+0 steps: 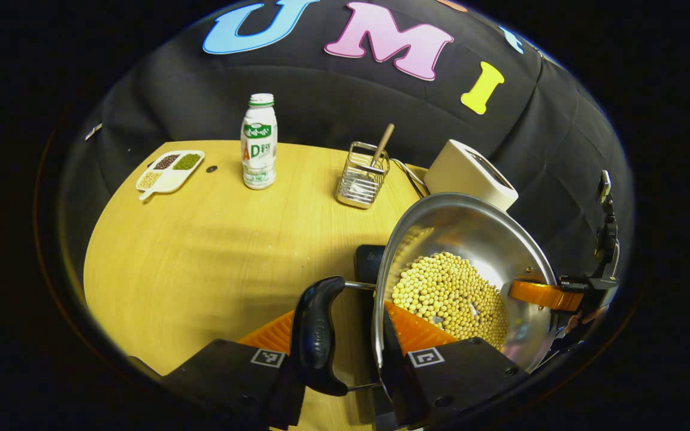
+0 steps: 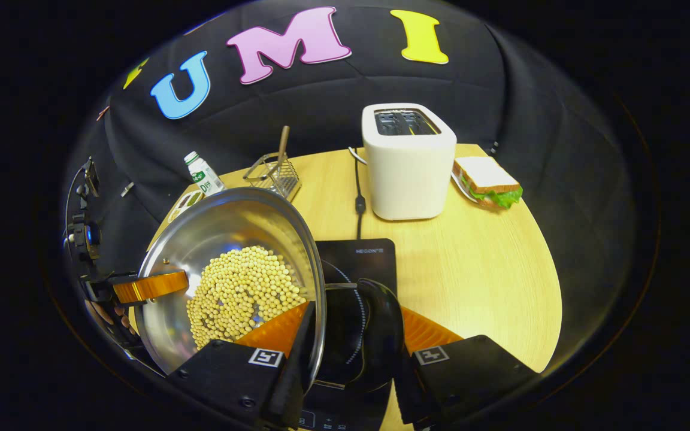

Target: First push the handle of the pot to place it horizontally, then grasp the pot with both hands and set it on the induction cooktop.

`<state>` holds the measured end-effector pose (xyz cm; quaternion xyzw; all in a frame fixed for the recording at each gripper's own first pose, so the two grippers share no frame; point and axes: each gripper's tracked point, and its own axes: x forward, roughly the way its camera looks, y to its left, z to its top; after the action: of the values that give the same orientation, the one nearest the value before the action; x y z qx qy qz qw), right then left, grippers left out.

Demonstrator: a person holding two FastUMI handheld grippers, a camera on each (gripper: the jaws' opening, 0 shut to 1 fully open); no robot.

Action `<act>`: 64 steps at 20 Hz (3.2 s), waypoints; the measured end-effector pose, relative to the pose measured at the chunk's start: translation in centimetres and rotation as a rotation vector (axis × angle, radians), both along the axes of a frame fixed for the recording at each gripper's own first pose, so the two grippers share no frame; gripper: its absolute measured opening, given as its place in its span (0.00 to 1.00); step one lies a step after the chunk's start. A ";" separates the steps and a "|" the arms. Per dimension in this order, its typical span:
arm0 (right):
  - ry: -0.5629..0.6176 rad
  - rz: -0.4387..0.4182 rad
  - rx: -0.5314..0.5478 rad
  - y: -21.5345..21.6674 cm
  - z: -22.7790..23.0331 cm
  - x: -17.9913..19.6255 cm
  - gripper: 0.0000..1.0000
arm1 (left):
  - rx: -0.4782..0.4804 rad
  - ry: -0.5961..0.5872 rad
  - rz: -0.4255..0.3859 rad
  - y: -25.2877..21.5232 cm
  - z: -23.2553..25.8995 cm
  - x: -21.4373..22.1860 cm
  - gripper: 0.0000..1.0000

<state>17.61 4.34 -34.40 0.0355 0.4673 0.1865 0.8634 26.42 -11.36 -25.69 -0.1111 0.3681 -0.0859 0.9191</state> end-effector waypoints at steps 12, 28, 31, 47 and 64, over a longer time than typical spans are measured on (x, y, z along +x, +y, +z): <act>0.032 0.004 -0.016 -1.7 -3.2 1.6 0.65 | -0.006 0.002 -0.015 -2.3 -2.5 1.7 0.60; 0.037 0.008 0.012 -1.7 -3.2 1.5 0.66 | -0.014 0.054 0.002 -2.5 -2.9 1.2 0.65; 0.032 0.007 -0.017 -2.5 -3.1 1.2 0.81 | 0.001 0.067 0.008 -2.4 -3.1 0.9 0.68; -0.326 -0.140 -0.035 -4.5 14.8 -2.5 0.99 | 0.135 -0.358 0.081 4.1 15.0 -7.2 0.96; -0.909 -0.245 0.006 -6.5 33.1 -14.7 0.99 | 0.249 -0.796 0.302 9.3 27.6 -25.5 0.94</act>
<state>2.94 -2.18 -1.34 0.0075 0.0339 0.0813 0.9961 0.89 -2.10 1.95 -0.0102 -0.0271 0.0584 0.9979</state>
